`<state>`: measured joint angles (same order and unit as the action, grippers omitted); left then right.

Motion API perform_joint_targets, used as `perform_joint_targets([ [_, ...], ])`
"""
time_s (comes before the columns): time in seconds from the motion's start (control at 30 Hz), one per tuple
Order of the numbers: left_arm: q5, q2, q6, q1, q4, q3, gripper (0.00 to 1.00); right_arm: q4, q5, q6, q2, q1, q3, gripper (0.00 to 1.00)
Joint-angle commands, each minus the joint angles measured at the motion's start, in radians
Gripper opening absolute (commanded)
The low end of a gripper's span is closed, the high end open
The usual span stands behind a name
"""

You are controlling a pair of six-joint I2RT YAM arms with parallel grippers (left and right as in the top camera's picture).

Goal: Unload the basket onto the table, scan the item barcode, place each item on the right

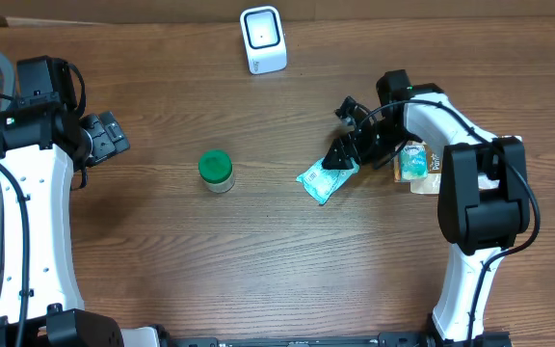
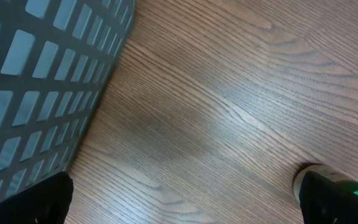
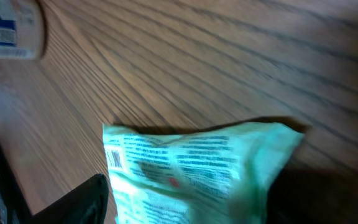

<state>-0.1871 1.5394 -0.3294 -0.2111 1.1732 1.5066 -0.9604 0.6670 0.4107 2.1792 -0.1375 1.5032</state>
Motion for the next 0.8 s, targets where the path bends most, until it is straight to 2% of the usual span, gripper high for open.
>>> perform_joint_targets([
  [0.0, 0.004, -0.002, 0.019, 0.002, -0.002, 0.000, 1.00, 0.031, -0.029, -0.048, 0.011, -0.003, -0.084, 0.62],
  [0.07, 0.005, -0.002, 0.019, 0.002, -0.002, 0.000, 0.99, 0.036, -0.024, -0.048, 0.011, -0.002, -0.124, 0.42],
  [0.23, 0.005, -0.002, 0.019, 0.002, -0.002, 0.000, 1.00, 0.038, 0.074, -0.048, 0.011, -0.002, -0.135, 0.12],
  [0.37, 0.004, -0.002, 0.019, 0.002, -0.002, 0.000, 1.00, 0.037, 0.195, -0.048, 0.011, -0.002, -0.135, 0.08],
  [0.4, 0.005, -0.002, 0.019, 0.002, -0.002, 0.000, 0.99, 0.032, 0.243, -0.048, 0.011, -0.002, -0.135, 0.04],
  [0.5, 0.004, -0.002, 0.019, 0.002, -0.002, 0.000, 0.99, -0.006, 0.320, -0.055, 0.008, -0.002, -0.120, 0.04],
  [0.63, 0.004, -0.002, 0.019, 0.002, -0.003, 0.000, 1.00, -0.015, 0.319, -0.148, -0.042, -0.002, -0.084, 0.04],
  [0.73, 0.004, -0.002, 0.019, 0.003, -0.002, 0.000, 1.00, 0.044, 0.269, -0.298, -0.137, -0.002, -0.063, 0.04],
  [0.77, 0.004, -0.002, 0.019, 0.003, -0.003, 0.000, 1.00, 0.088, 0.214, -0.393, -0.186, -0.004, -0.061, 0.04],
])
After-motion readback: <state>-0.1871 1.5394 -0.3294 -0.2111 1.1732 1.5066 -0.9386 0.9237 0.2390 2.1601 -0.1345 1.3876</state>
